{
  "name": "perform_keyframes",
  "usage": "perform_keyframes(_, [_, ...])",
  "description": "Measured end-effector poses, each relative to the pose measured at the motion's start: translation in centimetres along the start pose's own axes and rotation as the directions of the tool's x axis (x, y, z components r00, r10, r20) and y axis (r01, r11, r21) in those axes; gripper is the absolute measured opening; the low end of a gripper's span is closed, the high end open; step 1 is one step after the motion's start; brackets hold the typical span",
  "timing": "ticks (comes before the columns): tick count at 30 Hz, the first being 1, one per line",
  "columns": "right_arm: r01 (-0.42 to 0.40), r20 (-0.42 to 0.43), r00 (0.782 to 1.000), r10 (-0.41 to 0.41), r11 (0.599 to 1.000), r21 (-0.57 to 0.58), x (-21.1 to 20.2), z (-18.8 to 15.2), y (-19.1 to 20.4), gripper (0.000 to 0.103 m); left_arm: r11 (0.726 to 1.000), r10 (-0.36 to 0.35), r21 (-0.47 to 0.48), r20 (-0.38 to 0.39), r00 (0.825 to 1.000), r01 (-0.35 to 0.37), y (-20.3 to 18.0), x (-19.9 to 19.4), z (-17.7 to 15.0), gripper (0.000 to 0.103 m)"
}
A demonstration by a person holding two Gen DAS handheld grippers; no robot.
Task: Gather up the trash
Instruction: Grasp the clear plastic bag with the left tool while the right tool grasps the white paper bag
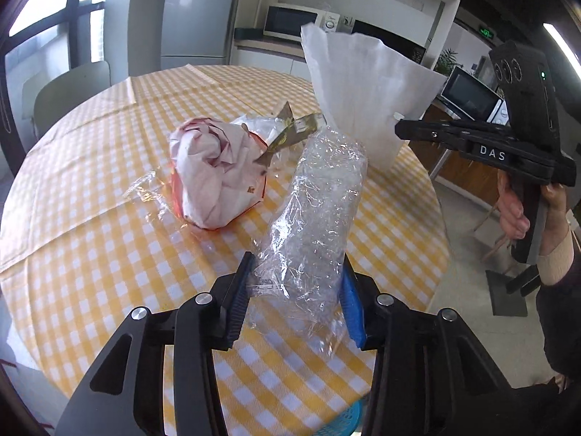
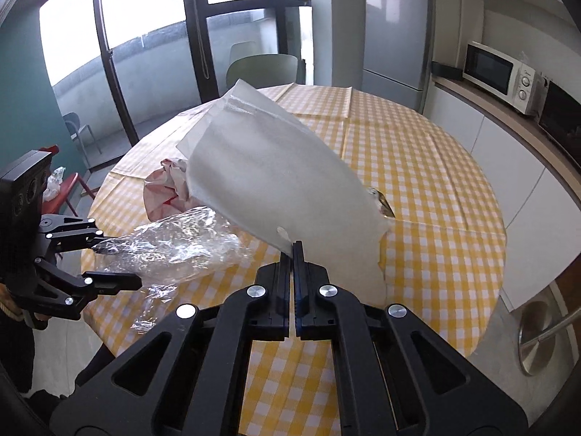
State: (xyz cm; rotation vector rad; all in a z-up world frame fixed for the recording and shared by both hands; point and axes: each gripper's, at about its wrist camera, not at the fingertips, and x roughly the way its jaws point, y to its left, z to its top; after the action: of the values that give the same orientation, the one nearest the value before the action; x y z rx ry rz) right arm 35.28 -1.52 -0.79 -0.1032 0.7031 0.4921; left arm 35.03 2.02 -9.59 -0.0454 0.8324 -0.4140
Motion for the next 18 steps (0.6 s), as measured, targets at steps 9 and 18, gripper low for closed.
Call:
perform_keyframes(9, [-0.002,0.104,0.995,0.002,1.000,0.007,-6.6,-2.0,1.1,0.001,0.998,0.042,-0.045,0.076,0.996,-0.039,0.4,-6.3,-2.4,0.044])
perform_keyframes(18, [-0.055,0.166,0.985,0.055,0.998,-0.003,-13.6,-4.6,2.5,0.001,0.997,0.061,-0.048,0.098,0.993,-0.057,-0.2,-10.3,-5.9,0.044])
